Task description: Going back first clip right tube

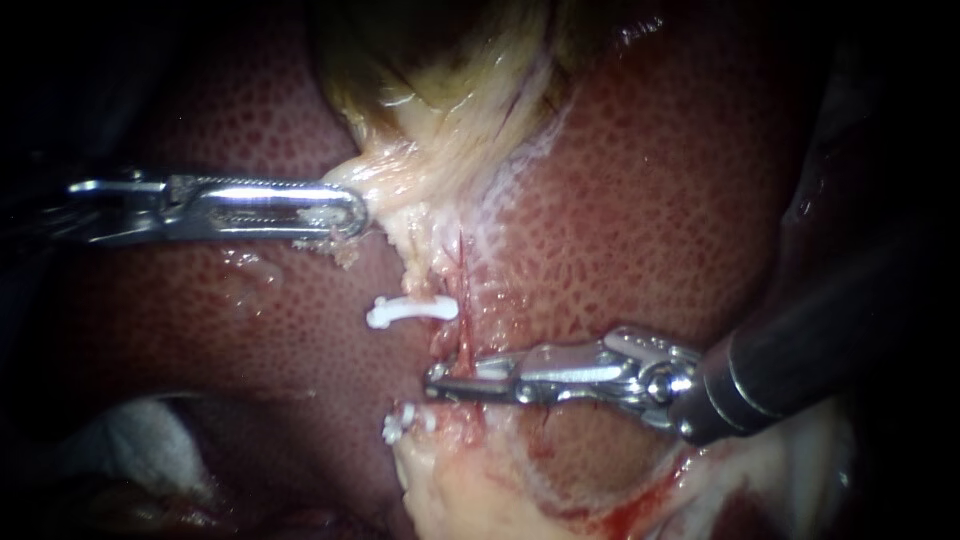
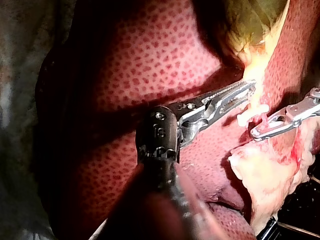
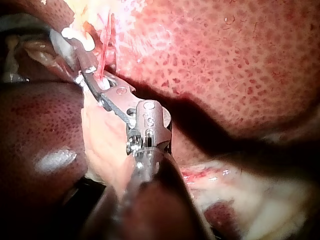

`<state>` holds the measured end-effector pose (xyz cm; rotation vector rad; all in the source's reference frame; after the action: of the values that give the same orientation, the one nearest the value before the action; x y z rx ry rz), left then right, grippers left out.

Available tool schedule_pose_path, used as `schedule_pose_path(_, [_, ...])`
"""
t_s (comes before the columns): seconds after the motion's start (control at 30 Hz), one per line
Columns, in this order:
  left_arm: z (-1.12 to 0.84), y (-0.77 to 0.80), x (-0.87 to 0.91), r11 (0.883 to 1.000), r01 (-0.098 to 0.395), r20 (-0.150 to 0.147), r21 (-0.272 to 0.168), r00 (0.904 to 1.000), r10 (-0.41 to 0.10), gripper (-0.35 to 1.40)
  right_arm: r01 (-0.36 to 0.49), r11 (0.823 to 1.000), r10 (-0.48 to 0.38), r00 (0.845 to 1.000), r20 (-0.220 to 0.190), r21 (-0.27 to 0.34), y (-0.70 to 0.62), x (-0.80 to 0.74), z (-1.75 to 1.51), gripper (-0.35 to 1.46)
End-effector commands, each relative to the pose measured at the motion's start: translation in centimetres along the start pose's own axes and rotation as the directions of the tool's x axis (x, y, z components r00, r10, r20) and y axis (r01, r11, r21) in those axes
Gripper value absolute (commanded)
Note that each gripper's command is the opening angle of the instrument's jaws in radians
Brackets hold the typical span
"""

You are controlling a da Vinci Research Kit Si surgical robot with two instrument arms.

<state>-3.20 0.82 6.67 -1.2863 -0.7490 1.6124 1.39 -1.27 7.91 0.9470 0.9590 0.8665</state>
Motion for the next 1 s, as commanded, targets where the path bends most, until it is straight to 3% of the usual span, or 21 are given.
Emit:
schedule_pose_path(0.03, [0.00,0.00,0.00,1.000,0.000,0.000,0.000,1.0000,0.000,-0.35,0.001,1.000,-0.001,1.000,0.003,0.003,0.00,0.00,0.00,-0.35])
schedule_pose_path(0.3, [0.01,0.00,-0.01,1.000,0.000,0.000,0.000,1.0000,0.000,-0.35,-0.005,1.000,0.004,1.000,0.021,0.023,-0.01,-0.01,0.03,-0.30])
schedule_pose_path(0.37, [0.01,0.00,-0.01,1.000,0.000,0.000,0.000,1.0000,0.000,-0.35,0.137,0.990,-0.137,0.990,0.017,0.024,-0.01,0.00,0.05,0.05])
schedule_pose_path(0.4, [0.01,0.00,-0.01,1.000,0.000,0.000,0.000,1.0000,0.000,-0.35,0.224,0.974,-0.224,0.975,0.012,0.018,-0.01,0.01,0.07,0.28])
schedule_pose_path(0.47, [0.01,0.00,-0.01,1.000,-0.001,0.000,0.000,1.0000,0.001,-0.35,0.268,0.963,-0.269,0.963,0.010,0.015,-0.01,0.03,0.11,0.42])
schedule_pose_path(0.53, [0.01,0.00,-0.01,1.000,-0.001,-0.001,0.001,1.0000,0.001,-0.35,0.272,0.962,-0.272,0.962,0.007,0.004,-0.02,0.06,0.13,0.46])
schedule_pose_path(0.63, [0.01,0.00,-0.02,1.000,-0.001,-0.001,0.001,1.0000,0.001,-0.35,0.315,0.948,-0.316,0.949,-0.011,-0.041,-0.01,0.11,0.14,0.49])
schedule_pose_path(0.73, [0.01,0.01,-0.02,1.000,-0.001,-0.001,0.001,1.0000,0.001,-0.35,0.350,0.936,-0.351,0.936,-0.011,-0.046,0.01,0.16,0.09,0.49])
schedule_pose_path(1.0, [0.01,0.01,-0.02,1.000,-0.001,-0.001,0.001,1.0000,0.001,-0.35,0.374,0.926,-0.375,0.927,-0.016,-0.059,0.02,0.26,-0.12,0.49])
